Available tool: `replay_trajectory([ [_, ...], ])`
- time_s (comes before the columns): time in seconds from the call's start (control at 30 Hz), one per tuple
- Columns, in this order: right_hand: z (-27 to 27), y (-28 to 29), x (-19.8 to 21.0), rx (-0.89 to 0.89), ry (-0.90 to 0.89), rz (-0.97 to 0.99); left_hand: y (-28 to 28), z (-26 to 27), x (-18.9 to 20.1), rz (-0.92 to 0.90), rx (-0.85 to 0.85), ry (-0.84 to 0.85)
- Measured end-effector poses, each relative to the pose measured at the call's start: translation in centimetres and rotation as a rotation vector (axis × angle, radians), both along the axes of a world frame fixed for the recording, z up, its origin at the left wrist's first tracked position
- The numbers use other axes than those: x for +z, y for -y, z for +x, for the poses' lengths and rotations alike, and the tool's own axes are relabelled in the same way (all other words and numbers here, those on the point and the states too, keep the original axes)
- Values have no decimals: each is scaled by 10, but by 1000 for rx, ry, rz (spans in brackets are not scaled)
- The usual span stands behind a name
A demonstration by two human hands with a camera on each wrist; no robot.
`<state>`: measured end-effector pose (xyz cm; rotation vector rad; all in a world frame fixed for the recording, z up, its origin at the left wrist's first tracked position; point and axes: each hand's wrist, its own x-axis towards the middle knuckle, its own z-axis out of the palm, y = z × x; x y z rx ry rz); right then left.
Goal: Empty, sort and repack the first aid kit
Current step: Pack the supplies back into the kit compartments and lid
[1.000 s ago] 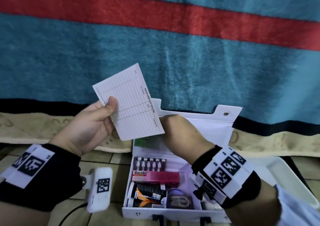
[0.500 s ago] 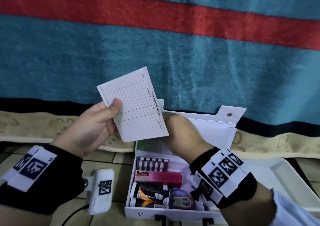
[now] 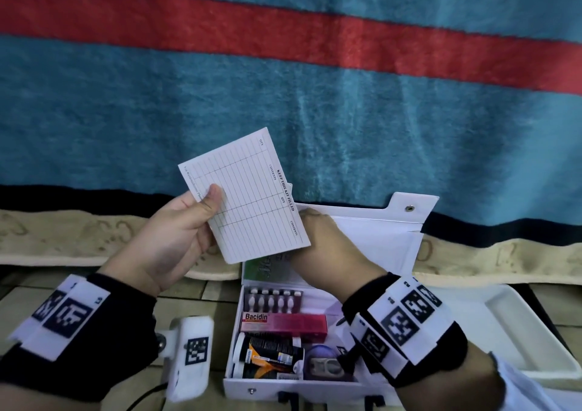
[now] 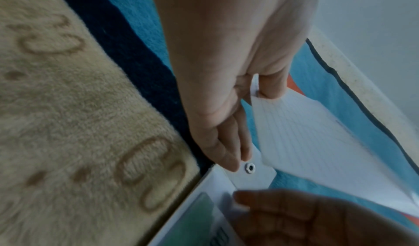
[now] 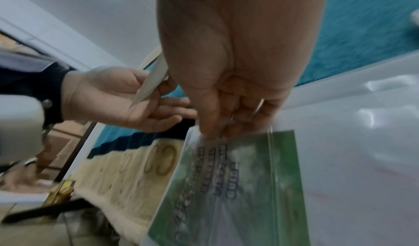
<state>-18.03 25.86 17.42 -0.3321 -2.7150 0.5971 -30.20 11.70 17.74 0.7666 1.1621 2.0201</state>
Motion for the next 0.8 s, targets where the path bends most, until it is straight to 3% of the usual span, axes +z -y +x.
replay_trajectory([
  [0.1,15,-5,4,83,-154,-323,-6,12,-1,-27,64,17],
  [0.2,40,-20,11,383,-133,-821,-15,25,-4,-115,135,-77],
  [0.27,47,-29,16,387,-211,-970,-21,34,-6,-171,156,-157],
  [0.37,43,-35,21,133,-321,-772,-32,45,-8,-305,165,-396],
  [0.43,43,-45,21,-25,-421,-651,-34,47,-10,-463,158,-751],
  [0.53,53,-62,23,-110,-676,-760,-33,48,-12,-742,253,-1262],
  [0.63,59,-66,24,-71,-729,-744,-34,48,-15,-851,307,-1411],
  [0.8,56,-69,20,-35,-554,-227,-36,48,-17,-838,314,-1460],
])
